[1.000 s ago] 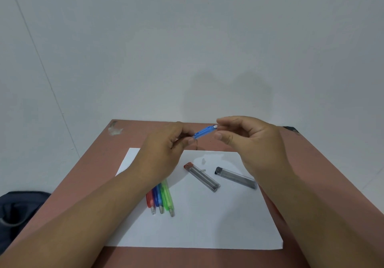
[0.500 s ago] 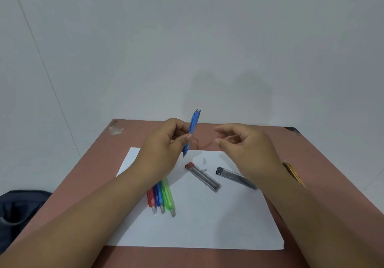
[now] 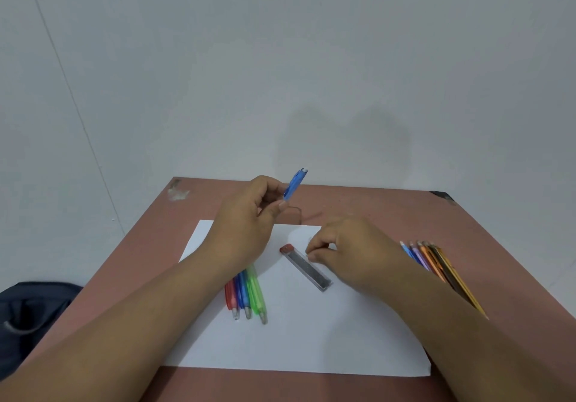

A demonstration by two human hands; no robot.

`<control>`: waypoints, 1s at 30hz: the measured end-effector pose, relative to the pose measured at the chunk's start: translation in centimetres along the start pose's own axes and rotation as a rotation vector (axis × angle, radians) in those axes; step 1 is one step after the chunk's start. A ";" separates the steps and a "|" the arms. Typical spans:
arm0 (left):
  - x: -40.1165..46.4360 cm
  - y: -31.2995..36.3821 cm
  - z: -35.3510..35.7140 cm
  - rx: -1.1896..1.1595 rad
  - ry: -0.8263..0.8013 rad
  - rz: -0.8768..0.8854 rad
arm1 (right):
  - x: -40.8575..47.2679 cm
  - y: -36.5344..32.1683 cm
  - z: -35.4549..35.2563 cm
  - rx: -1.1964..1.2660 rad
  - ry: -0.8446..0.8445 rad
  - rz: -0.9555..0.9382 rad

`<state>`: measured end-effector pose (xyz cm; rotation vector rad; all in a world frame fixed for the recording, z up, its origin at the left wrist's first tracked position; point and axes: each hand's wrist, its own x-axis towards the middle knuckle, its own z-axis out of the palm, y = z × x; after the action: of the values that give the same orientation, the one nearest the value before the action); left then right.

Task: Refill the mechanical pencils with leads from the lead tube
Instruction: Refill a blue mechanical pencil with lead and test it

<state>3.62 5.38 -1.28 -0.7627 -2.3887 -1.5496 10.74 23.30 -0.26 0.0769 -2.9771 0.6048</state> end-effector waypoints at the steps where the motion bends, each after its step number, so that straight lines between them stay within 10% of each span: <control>1: 0.0 0.0 0.0 0.000 0.000 0.000 | 0.0 0.0 0.0 -0.019 -0.002 -0.009; 6: -0.3 0.7 -0.1 0.024 -0.014 0.004 | 0.2 0.3 0.0 -0.050 0.052 -0.010; 13: -0.3 0.6 -0.1 0.072 -0.015 0.000 | -0.5 0.4 -1.6 0.505 0.610 -0.033; 30: 0.0 0.1 0.1 0.160 0.011 0.162 | -0.2 0.4 -1.0 0.350 0.751 -0.265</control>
<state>3.65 5.47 -1.26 -0.8851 -2.3426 -1.2810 11.00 24.10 0.51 0.2125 -2.0812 0.8727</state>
